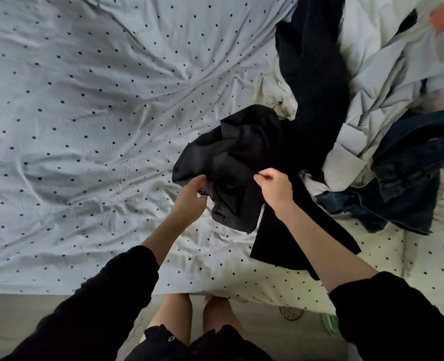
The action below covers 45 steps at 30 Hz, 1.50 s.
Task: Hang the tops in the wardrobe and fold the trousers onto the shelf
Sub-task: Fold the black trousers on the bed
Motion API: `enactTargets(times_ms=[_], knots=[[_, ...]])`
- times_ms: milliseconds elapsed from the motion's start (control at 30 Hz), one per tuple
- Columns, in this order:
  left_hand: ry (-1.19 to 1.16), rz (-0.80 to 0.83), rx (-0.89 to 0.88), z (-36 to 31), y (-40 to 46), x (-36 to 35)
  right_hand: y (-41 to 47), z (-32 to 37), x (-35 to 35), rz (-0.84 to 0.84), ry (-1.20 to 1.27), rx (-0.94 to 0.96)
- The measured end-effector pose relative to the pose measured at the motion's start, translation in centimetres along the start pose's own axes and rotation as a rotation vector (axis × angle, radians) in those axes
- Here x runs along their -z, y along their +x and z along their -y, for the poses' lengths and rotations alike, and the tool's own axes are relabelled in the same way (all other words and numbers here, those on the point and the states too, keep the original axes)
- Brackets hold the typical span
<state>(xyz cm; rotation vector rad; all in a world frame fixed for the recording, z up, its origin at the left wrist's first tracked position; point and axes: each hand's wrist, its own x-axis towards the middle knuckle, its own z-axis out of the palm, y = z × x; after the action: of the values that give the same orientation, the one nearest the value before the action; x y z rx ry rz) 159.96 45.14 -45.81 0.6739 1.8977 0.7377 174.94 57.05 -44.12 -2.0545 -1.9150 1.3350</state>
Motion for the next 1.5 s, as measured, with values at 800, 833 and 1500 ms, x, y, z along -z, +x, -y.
enactTargets(times_ms=[800, 833, 1500], knots=[[1.173, 0.003, -0.428, 2.1, 9.7, -3.4, 9.0, 0.3, 4.2, -0.401, 0.103, -0.031], [1.202, 0.0, -0.431, 2.0, 10.4, -3.3, 8.2, -0.3, 3.9, -0.48, -0.026, 0.02], [1.28, -0.237, -0.405, 4.7, 10.3, -5.4, 2.1, -8.9, -8.0, -0.186, -0.344, 0.014]])
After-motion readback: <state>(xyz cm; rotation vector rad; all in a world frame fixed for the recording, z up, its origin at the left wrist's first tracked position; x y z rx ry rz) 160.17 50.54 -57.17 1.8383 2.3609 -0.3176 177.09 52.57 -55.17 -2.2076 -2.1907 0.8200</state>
